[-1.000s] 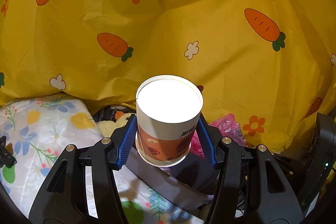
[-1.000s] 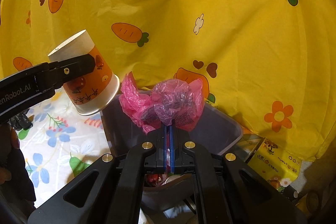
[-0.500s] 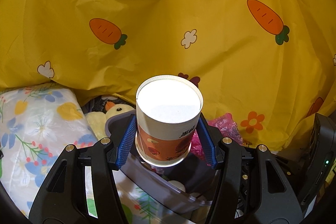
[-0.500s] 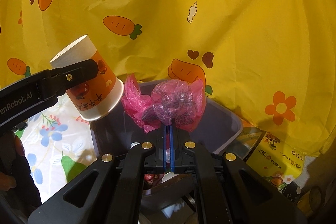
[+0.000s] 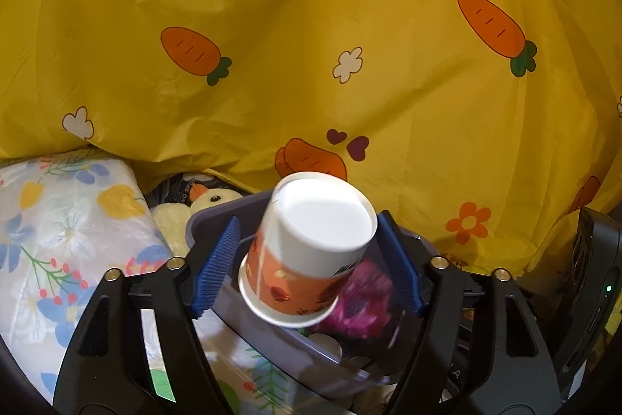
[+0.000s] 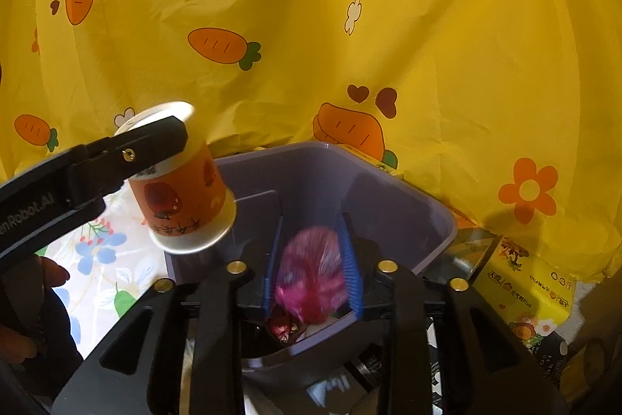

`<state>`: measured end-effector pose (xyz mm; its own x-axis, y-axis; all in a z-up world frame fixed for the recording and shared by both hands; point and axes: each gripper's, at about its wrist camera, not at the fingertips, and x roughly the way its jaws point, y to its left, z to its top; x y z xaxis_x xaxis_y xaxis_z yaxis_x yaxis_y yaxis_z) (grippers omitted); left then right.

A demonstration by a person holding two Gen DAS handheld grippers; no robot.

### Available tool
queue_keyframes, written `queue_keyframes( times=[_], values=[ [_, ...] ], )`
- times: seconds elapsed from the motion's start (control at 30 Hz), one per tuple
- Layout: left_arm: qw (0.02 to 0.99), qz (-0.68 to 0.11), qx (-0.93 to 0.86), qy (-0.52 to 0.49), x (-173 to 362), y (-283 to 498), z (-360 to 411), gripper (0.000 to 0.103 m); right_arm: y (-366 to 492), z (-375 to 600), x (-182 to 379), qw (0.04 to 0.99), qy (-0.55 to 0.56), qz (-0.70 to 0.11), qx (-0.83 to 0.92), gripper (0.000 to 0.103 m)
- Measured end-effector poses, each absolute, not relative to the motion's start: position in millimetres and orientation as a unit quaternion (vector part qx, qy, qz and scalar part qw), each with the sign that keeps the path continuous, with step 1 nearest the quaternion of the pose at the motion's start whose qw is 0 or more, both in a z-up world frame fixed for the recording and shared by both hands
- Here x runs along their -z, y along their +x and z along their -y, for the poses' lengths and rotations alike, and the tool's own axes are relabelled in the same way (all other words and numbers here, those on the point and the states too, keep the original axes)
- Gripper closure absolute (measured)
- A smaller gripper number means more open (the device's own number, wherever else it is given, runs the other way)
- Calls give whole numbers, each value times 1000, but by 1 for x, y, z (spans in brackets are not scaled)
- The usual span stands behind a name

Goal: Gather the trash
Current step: 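Open both grippers over the grey bin to drop the cup and pink bag, then grasp the pink bag with the left gripper while the right gripper grasps the black bag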

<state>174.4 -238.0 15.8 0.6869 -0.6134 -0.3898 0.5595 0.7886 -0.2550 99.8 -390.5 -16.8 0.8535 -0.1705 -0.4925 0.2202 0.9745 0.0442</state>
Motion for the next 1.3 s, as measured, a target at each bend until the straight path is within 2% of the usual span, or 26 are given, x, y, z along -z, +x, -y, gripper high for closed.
queue_keyframes(
  times=[0.3,0.47,0.57,0.93,1.3],
  values=[
    [933,-216,275,-78,-20,166,205,14,94,389,18,963,54,-243,107,54],
    [945,-210,239,-74,-23,154,179,12,87,388,15,965,60,-228,117,35],
    [953,-207,210,-69,-23,145,158,11,82,385,13,967,61,-218,119,27],
    [974,-213,70,-40,-19,113,47,11,72,349,5,975,75,-197,66,23],
    [967,-222,-119,-44,-2,77,-105,11,97,224,12,967,42,-231,-96,22]
  ],
)
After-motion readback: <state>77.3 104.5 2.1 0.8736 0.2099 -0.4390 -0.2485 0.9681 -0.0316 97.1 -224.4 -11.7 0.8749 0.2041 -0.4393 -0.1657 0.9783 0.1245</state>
